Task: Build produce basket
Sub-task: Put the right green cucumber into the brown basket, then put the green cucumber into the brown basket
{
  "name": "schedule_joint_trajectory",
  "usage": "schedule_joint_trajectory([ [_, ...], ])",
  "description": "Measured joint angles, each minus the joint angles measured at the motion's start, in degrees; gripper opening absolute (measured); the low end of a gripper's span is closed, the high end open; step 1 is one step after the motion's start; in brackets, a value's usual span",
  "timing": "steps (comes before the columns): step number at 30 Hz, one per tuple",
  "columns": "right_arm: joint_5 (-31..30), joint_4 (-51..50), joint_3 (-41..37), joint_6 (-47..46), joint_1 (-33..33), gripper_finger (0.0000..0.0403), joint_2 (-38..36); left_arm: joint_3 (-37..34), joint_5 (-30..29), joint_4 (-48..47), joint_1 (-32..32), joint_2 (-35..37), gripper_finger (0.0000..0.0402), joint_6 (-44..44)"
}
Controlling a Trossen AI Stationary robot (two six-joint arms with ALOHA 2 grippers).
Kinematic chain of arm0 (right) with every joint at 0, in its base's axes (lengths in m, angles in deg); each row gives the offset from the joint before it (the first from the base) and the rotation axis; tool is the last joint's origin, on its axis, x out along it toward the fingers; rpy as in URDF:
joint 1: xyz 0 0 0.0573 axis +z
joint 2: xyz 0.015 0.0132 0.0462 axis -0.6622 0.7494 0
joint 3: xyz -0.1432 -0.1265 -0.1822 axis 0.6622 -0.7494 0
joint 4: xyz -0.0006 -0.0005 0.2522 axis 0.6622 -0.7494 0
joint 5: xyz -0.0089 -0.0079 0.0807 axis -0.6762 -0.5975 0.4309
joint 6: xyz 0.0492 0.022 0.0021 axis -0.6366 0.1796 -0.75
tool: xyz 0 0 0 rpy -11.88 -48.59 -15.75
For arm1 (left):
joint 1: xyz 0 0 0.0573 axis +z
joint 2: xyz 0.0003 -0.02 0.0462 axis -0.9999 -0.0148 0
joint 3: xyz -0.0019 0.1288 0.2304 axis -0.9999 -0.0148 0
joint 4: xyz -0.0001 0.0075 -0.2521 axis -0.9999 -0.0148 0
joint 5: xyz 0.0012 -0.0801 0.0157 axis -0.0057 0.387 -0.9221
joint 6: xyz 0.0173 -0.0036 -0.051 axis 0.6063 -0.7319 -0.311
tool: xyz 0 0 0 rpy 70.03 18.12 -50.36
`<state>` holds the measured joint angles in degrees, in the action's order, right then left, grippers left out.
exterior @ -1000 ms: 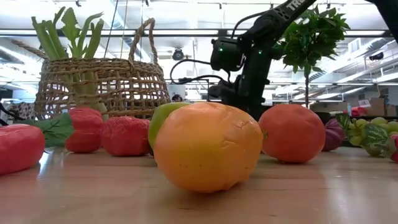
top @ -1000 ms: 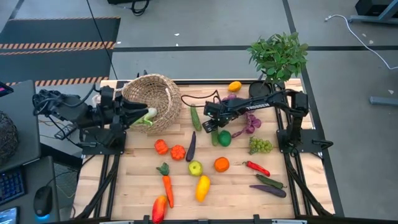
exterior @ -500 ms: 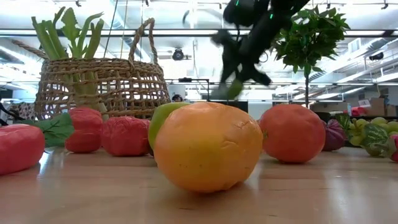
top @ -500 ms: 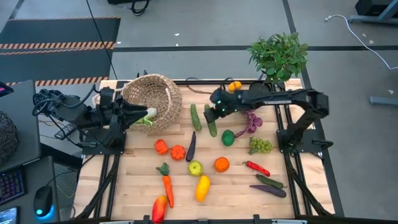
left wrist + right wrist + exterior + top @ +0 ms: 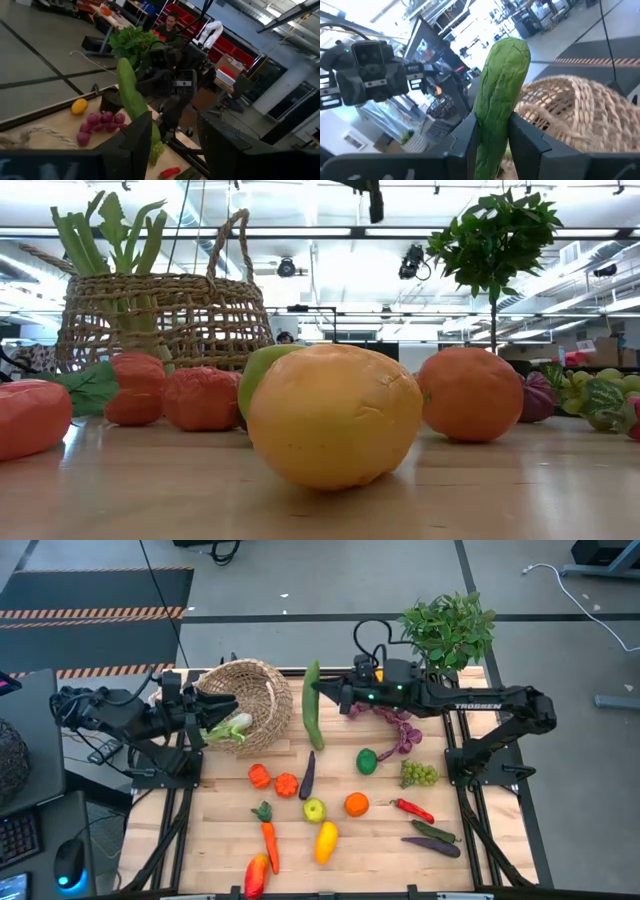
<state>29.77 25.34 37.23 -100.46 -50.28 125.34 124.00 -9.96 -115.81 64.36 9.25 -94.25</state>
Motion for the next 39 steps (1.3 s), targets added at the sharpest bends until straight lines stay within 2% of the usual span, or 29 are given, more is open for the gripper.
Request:
schedule_joint_trajectory([
  [4, 0.5, -2.2, 6.0, 2.8, 0.4, 0.0101, 4.4, 0.0, -0.3, 0.1, 0.0, 1.2, 0.0162, 1.1],
  [10, 0.8, -9.8, 21.5, 10.1, 0.9, 0.0102, 13.2, 0.0, -0.4, 0.1, 0.0, 4.0, 0.0162, 2.1],
  [16, 0.9, -10.4, 36.1, 15.1, 0.6, 0.0104, 21.4, 0.0, -0.3, 0.1, 0.0, 6.1, 0.0162, 3.7],
  [21, 1.1, -12.4, 43.9, 15.4, -0.5, 0.0104, 29.0, 0.0, -0.3, 0.2, 0.0, 6.3, 0.0162, 5.9],
  [30, 0.8, -14.6, 47.0, 13.5, -2.5, 0.0121, 34.8, 0.0, 1.0, 0.2, -0.2, 6.2, 0.0162, 5.9],
  [39, -2.9, -15.7, 47.0, 15.7, -3.1, 0.0211, 36.5, 0.0, 1.8, 0.2, -0.2, 5.3, 0.0162, 5.9],
])
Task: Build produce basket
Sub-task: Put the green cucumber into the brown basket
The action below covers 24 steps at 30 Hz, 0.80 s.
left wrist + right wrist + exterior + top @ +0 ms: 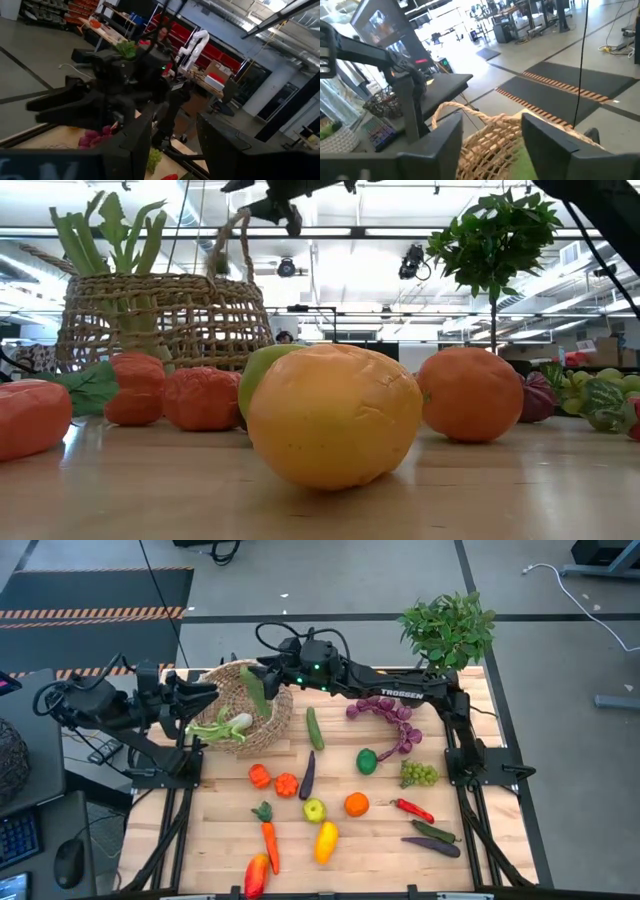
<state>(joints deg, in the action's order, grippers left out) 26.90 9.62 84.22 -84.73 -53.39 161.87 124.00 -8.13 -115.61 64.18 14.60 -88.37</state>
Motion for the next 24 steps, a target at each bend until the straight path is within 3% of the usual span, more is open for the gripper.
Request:
schedule_joint_trajectory([
  [6, -1.5, -2.8, 0.0, 0.1, 0.0, 0.0273, -1.2, 0.0, 3.4, 0.0, 0.0, 0.1, 0.0162, -0.3],
  [9, -3.2, -9.6, 0.0, -0.1, -0.3, 0.0290, -3.9, 0.0, 4.0, 0.0, 0.0, 0.1, 0.0162, -0.4],
  [16, -8.1, -35.4, 0.0, -5.9, -1.5, 0.0291, -8.7, 0.0, 4.1, -0.3, 0.0, 0.1, 0.0162, -1.9],
  [21, -6.2, -51.9, -0.2, -12.5, -0.4, 0.0288, -8.7, 0.0, 4.1, -0.4, 0.0, 0.1, 0.0162, -1.9],
  [24, -5.0, -55.0, -3.4, -13.0, 1.1, 0.0288, -8.2, 0.0, 4.0, -0.4, 0.0, 0.1, 0.0162, -1.9],
])
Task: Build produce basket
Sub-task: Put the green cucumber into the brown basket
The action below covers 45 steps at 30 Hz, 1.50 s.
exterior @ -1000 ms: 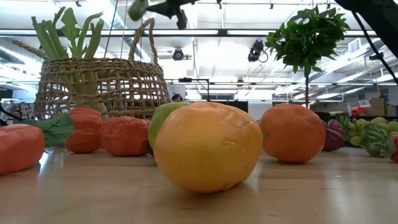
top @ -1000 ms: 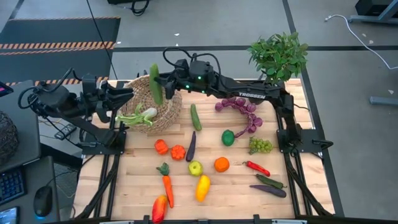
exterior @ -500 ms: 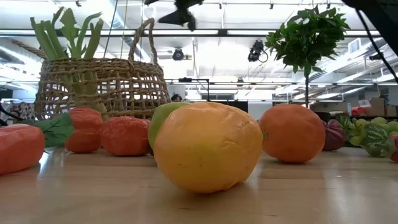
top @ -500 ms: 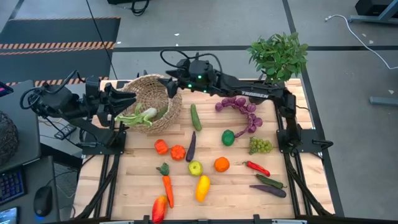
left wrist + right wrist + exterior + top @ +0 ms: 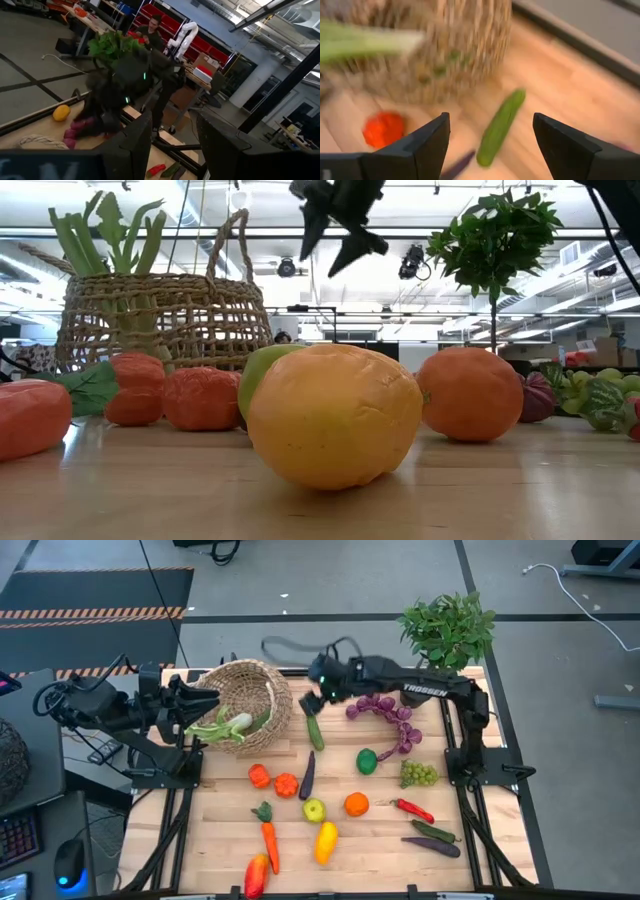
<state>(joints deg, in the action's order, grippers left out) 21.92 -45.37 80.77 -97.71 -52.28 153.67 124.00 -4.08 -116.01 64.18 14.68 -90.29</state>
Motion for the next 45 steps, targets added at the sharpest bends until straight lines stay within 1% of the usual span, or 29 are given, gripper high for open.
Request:
schedule_joint_trajectory([
  [3, 2.5, 0.3, -4.2, -2.4, 0.6, 0.0287, 0.3, 0.0, -0.1, 0.0, 0.0, 0.0, 0.0162, 0.2],
  [8, 6.1, 6.8, -13.5, -6.3, 0.4, 0.0284, 0.6, 0.0, -1.7, 0.1, 0.0, -0.4, 0.0162, -1.2],
  [14, 7.7, 17.8, -25.1, -7.1, -0.9, 0.0280, 0.6, 0.0, -3.6, 0.1, 0.0, -0.9, 0.0162, -2.6],
  [19, 8.7, 28.4, -32.0, -8.8, -1.8, 0.0279, 0.6, 0.0, -5.5, 0.2, 0.0, -1.7, 0.0162, -4.1],
  [23, 8.7, 33.6, -34.6, -8.2, -1.8, 0.0279, 0.6, 0.0, -7.1, 0.4, 0.1, -2.6, 0.0162, -4.1],
  [31, 6.6, 35.9, -37.7, -5.5, -1.8, 0.0279, 0.6, 0.0, -9.2, 0.6, 0.1, -3.0, 0.0162, -7.2],
  [37, 5.9, 41.9, -40.9, -4.0, -1.7, 0.0279, 0.6, 0.0, -10.7, 1.9, 0.1, -3.4, 0.0162, -7.5],
  [40, 5.9, 43.7, -41.2, -3.5, -1.6, 0.0279, 0.6, 0.0, -10.8, 2.2, 0.1, -3.4, 0.0162, -7.5],
  [45, 5.8, 44.0, -41.2, -3.0, -1.6, 0.0279, 0.6, 0.0, -12.2, 2.2, 0.1, -3.4, 0.0162, -7.3],
])
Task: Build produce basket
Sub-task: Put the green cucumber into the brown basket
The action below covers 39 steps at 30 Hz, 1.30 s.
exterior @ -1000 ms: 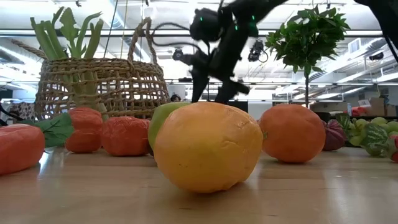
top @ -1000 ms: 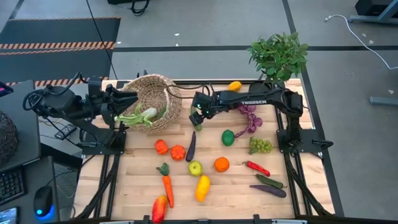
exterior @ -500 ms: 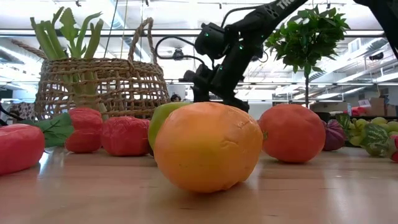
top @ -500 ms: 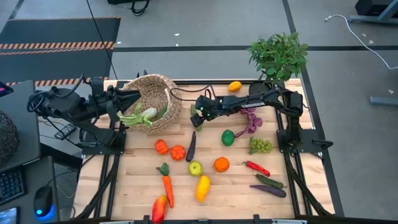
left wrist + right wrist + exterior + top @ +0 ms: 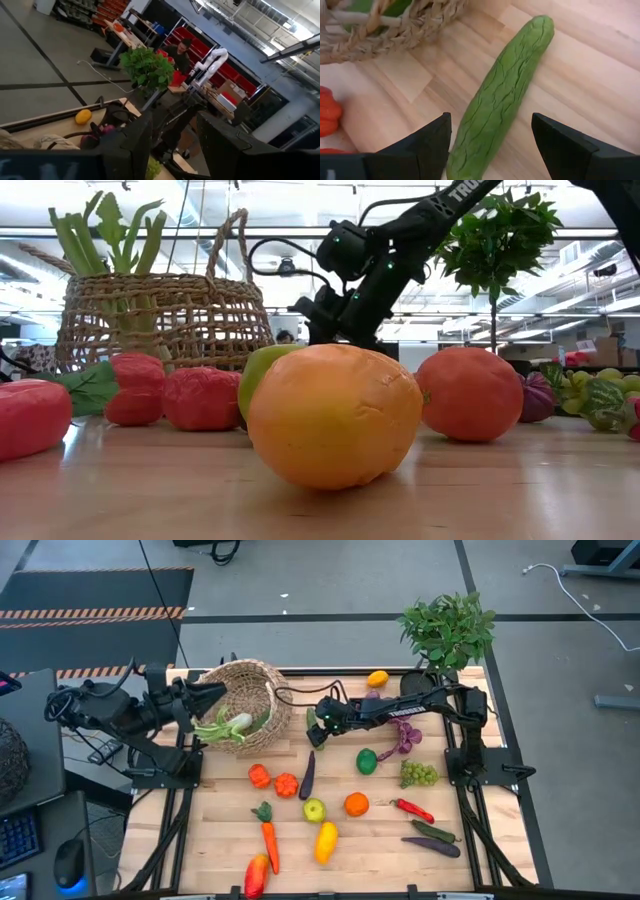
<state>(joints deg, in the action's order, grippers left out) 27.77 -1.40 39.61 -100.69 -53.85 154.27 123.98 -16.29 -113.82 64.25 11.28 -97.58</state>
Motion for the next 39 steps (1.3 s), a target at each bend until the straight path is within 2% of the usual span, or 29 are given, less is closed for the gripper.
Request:
schedule_joint_trajectory([
  [7, 1.3, -0.5, 0.0, 0.3, 1.8, 0.0279, 0.0, 0.0, -2.0, 0.0, 0.0, 0.0, 0.0162, 0.2],
  [14, -1.2, -0.4, 0.0, 3.2, 2.4, 0.0279, 0.0, 0.0, -2.7, 0.0, 0.0, 0.0, 0.0162, -1.1],
  [19, -5.5, -0.4, 0.0, 7.3, 2.4, 0.0279, 0.0, 0.0, -3.0, -0.3, 0.0, 0.0, 0.0162, -1.3],
  [25, -5.1, -0.4, 0.0, 7.7, 2.1, 0.0279, 0.0, 0.0, -4.4, -0.3, 0.0, -0.1, 0.0162, -0.9],
  [31, -5.1, -0.3, 0.0, 2.1, 2.5, 0.0279, 0.0, 0.0, -5.7, -0.7, 0.0, -0.4, 0.0162, 1.7],
  [35, -7.3, 2.0, 0.2, 1.9, 3.5, 0.0279, 1.2, 0.0, -5.5, -1.2, 0.0, -0.9, 0.0162, 1.5],
  [39, -3.9, 3.0, 0.0, -3.5, 3.5, 0.0279, 3.0, 0.0, -3.7, -1.3, 0.0, -1.2, 0.0162, 0.0],
])
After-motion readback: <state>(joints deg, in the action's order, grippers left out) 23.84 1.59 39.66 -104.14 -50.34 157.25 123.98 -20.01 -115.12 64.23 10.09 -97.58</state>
